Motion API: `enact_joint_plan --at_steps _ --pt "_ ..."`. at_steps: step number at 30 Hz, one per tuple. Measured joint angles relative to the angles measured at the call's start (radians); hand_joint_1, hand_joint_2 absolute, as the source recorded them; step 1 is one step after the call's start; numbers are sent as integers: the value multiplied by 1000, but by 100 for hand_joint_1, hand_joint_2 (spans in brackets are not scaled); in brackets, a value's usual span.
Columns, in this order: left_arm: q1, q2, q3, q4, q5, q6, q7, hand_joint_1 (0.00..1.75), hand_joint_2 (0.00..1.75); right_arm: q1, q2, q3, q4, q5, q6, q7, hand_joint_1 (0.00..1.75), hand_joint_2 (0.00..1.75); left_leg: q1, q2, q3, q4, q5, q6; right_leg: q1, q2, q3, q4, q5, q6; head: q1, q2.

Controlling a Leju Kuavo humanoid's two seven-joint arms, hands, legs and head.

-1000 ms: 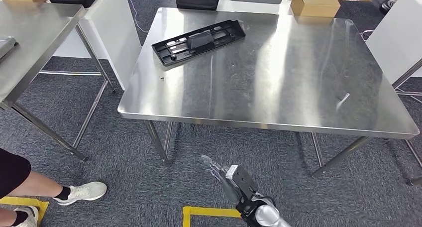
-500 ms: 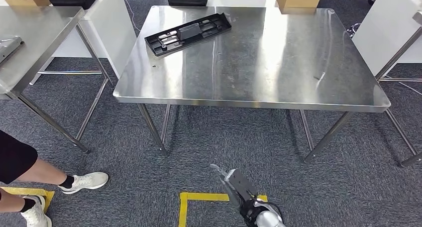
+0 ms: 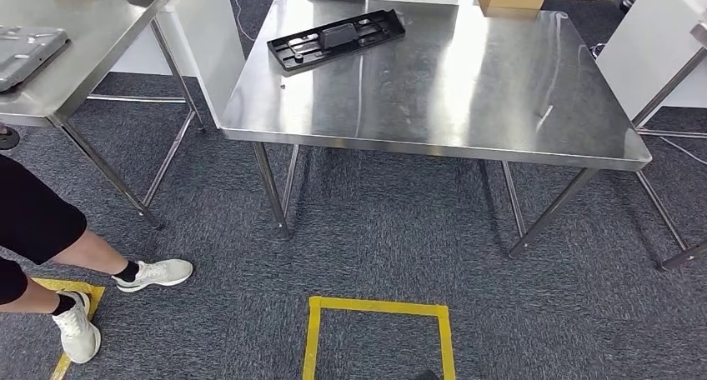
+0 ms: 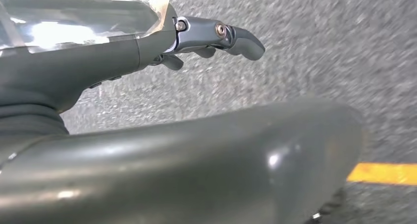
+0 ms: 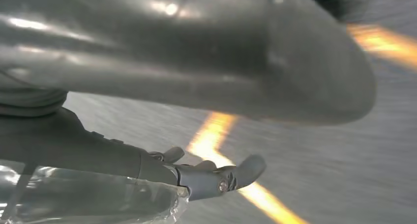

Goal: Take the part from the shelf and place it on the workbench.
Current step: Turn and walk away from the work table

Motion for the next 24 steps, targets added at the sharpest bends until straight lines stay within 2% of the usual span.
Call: enact_joint_plan --at_steps 1,2,3,4,5,6,7,8,9,10,11,12,13,15,16,17,18,19,20,21,22,23,24 --pt "0 1 0 0 0 -5 1 0 0 14 -3 -12 18 -15 4 16 0 0 0 1 -18 1 15 -1 0 0 -3 57 -19 7 1 0" --pt "0 1 0 0 0 -8 2 0 0 27 -6 -23 34 -29 7 27 0 0 0 3 -36 2 30 -3 -1 1 5 93 -14 20 3 0" --pt "1 1 0 0 0 -11 3 0 0 38 -9 -34 46 -41 9 32 0 0 1 5 -55 3 45 -6 -3 1 29 96 9 36 4 0" --pt "1 1 0 1 0 -13 4 0 0 46 -11 -45 54 -51 9 35 0 0 2 8 -72 4 60 -10 -5 1 71 62 37 49 6 0" --pt "0 2 0 1 0 -14 5 0 0 52 -11 -55 61 -59 8 35 0 0 2 9 -87 5 74 -15 -7 1 131 -6 50 54 6 0" --pt "-1 3 0 1 0 -17 7 0 0 54 -11 -63 65 -64 7 34 0 0 1 11 -98 6 86 -21 -5 2 204 -102 42 51 6 0" --pt "-2 4 0 1 0 -20 8 0 0 53 -10 -70 69 -67 6 34 0 0 -1 12 -102 6 98 -27 -3 3 262 -187 22 40 5 0" --pt "-4 6 0 1 0 -22 8 0 0 53 -8 -75 72 -69 6 34 0 0 -3 14 -104 4 111 -33 0 4 302 -250 2 28 4 0" --pt "-5 7 0 1 0 -24 9 0 0 52 -6 -78 75 -70 5 34 0 0 -4 16 -104 0 124 -39 5 4 317 -281 -8 16 2 0" --pt "-6 8 0 1 0 -25 10 0 0 54 -3 -80 79 -70 5 35 0 0 -2 17 -105 -3 133 -44 1 4 308 -281 -4 5 -2 0" --pt "-7 10 0 1 0 -26 11 0 0 55 1 -81 83 -68 5 35 0 0 0 15 -110 1 126 -50 -2 1 297 -277 6 -5 -5 0" --pt "-6 12 0 1 0 -27 12 0 0 58 5 -82 87 -66 5 36 0 0 2 12 -119 20 93 -54 -5 -1 284 -275 18 -17 -8 0" --pt "-5 13 0 2 0 -28 14 0 0 60 7 -83 91 -64 5 37 0 0 4 9 -130 61 38 -58 -8 -5 269 -274 32 -27 -11 0" --pt "-4 13 0 2 0 -30 17 0 0 62 9 -87 95 -59 5 39 0 0 5 3 -154 193 -85 -64 -4 -9 235 -272 60 -40 -15 0" --pt "-4 14 0 2 0 -30 17 0 0 63 10 -89 96 -56 5 39 0 0 5 1 -161 259 -114 -66 -2 -10 216 -271 74 -42 -17 0" --pt "-5 14 0 2 0 -30 17 0 0 63 11 -90 98 -52 6 39 0 0 6 0 -158 305 -110 -66 0 -10 199 -268 86 -41 -17 0" --pt "-5 14 0 2 0 -31 17 0 0 63 12 -90 99 -46 7 39 0 0 6 0 -144 325 -81 -66 1 -11 180 -263 97 -39 -18 0" --pt "-5 14 0 2 1 -33 17 0 0 63 13 -90 100 -39 10 39 0 44 6 0 -113 310 -44 -65 1 -11 161 -256 106 -36 -18 0" --pt "-5 14 0 2 2 -36 15 0 0 63 15 -89 101 -32 12 40 0 87 7 1 -67 265 -20 -64 1 -11 144 -246 114 -32 -19 0" --pt "-5 15 0 2 2 -38 14 0 0 63 16 -88 102 -25 13 41 0 131 7 4 -8 191 -20 -62 3 -11 129 -235 121 -28 -19 0" --pt "-6 15 0 2 3 -40 11 0 0 63 18 -87 102 -19 12 42 0 175 7 8 47 113 -41 -58 6 -13 117 -224 126 -23 -19 0" --pt "-8 16 0 2 3 -41 8 0 0 63 19 -86 102 -13 10 43 0 175 5 11 87 48 -70 -54 8 -15 109 -215 131 -17 -19 0" --pt "-10 16 0 2 3 -41 5 0 0 62 20 -85 103 -8 6 43 0 175 2 11 108 6 -91 -48 10 -19 102 -210 136 -10 -19 0"
